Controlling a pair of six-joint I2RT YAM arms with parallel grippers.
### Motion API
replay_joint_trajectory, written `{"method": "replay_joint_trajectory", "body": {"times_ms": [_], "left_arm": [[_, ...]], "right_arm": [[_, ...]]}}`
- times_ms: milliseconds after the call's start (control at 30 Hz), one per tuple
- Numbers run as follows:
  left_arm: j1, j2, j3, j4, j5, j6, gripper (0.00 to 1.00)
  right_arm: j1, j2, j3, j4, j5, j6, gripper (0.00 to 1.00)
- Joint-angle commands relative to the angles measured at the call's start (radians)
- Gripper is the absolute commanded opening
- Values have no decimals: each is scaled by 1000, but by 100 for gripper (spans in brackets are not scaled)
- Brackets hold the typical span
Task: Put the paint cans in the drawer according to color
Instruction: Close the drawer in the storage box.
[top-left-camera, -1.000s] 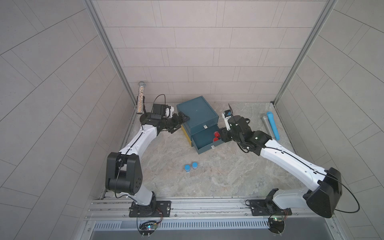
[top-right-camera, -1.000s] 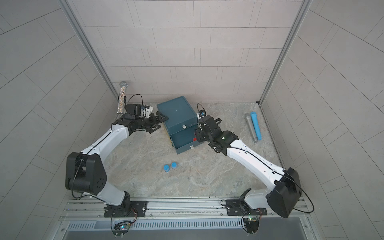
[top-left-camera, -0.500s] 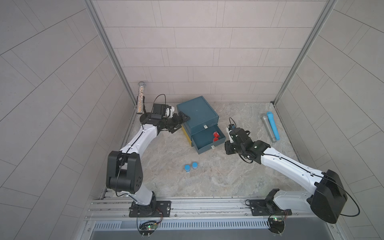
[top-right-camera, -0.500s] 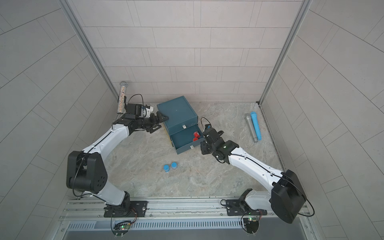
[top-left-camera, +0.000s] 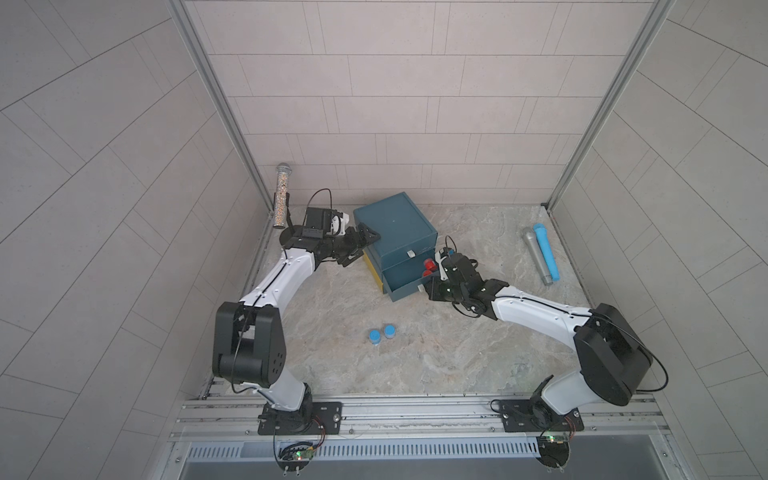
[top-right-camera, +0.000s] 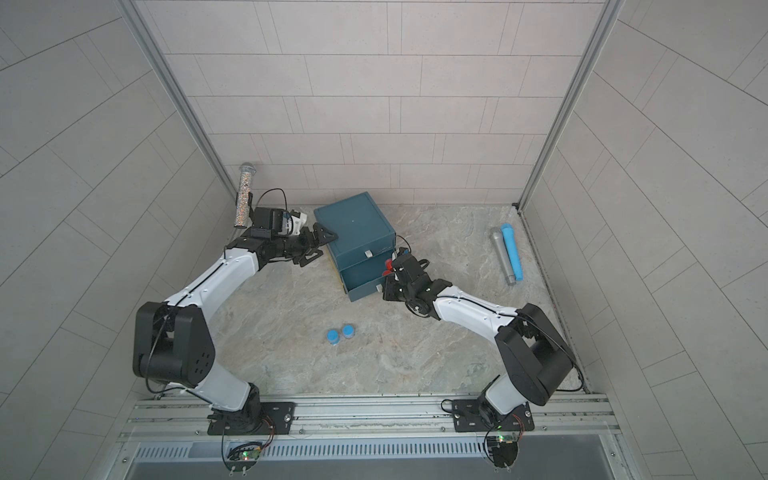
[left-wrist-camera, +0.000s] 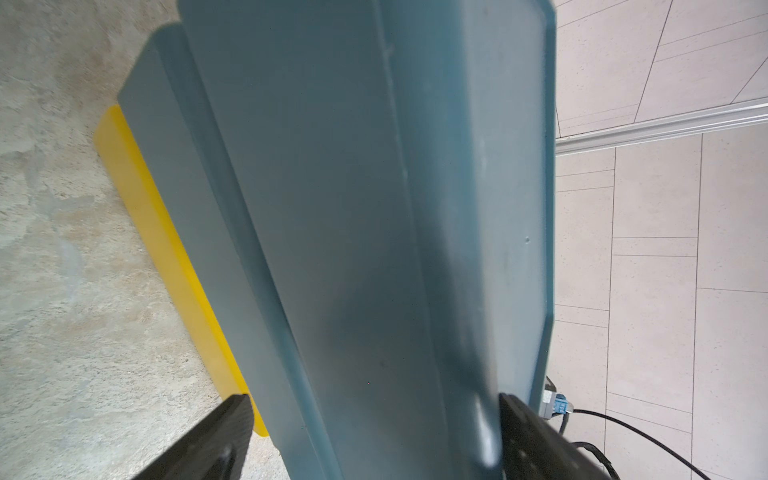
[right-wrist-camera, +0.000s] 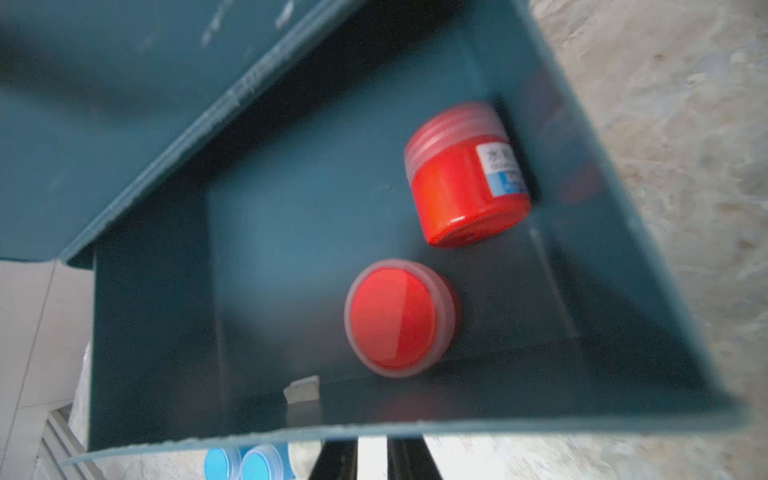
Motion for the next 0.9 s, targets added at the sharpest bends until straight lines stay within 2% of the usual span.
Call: {"method": "replay_joint_trajectory", "body": {"times_ms": [0, 367, 667, 867], "left_arm": [[-1, 47, -12, -94, -61, 11, 97], [-1, 42, -12, -94, -63, 11, 97], [-1, 37, -12, -94, -60, 11, 97], [-1, 29, -12, -94, -61, 11, 97]], "right_arm": [[-4, 11, -6, 171, -24, 91, 18], [-22, 135, -9, 390, -47, 237, 18], [-49, 278, -62, 750, -79, 433, 22], [-46, 310, -69, 797, -97, 427, 30]]}}
